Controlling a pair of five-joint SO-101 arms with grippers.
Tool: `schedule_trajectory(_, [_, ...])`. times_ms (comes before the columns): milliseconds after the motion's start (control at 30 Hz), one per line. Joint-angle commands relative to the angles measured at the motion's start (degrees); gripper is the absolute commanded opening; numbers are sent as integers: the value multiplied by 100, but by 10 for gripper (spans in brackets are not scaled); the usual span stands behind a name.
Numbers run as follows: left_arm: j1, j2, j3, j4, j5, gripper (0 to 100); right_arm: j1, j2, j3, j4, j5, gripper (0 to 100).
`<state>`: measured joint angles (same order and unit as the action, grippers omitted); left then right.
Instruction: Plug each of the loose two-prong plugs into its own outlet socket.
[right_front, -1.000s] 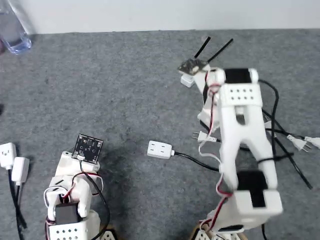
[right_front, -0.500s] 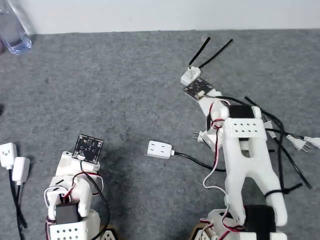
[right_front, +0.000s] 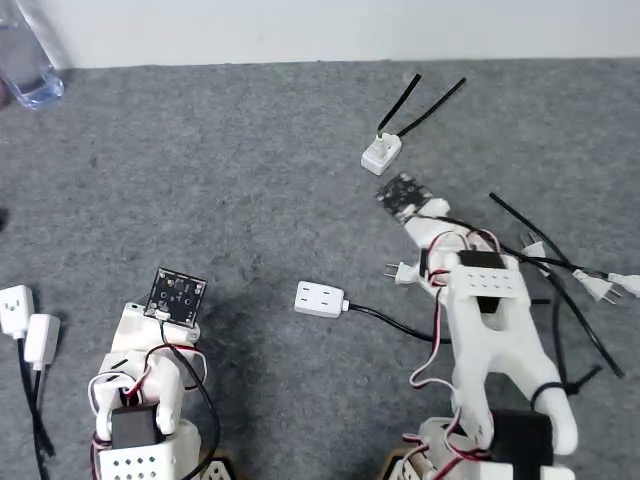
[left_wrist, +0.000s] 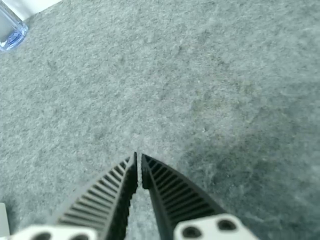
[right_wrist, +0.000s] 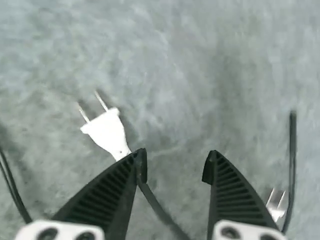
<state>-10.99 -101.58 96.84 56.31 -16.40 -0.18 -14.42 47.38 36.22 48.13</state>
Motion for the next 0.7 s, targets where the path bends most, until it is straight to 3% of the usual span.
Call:
schedule_trajectory(0, [9, 0, -22, -18, -62, 15, -303, -136, -62, -4, 668, 198])
schedule_trajectory(400, [9, 0, -22, 9, -343, 15, -497, 725, -79, 66, 2171, 198])
schedule_trajectory(667, [9, 9, -22, 9, -343, 15, -374, 1349, -642, 66, 2286, 198])
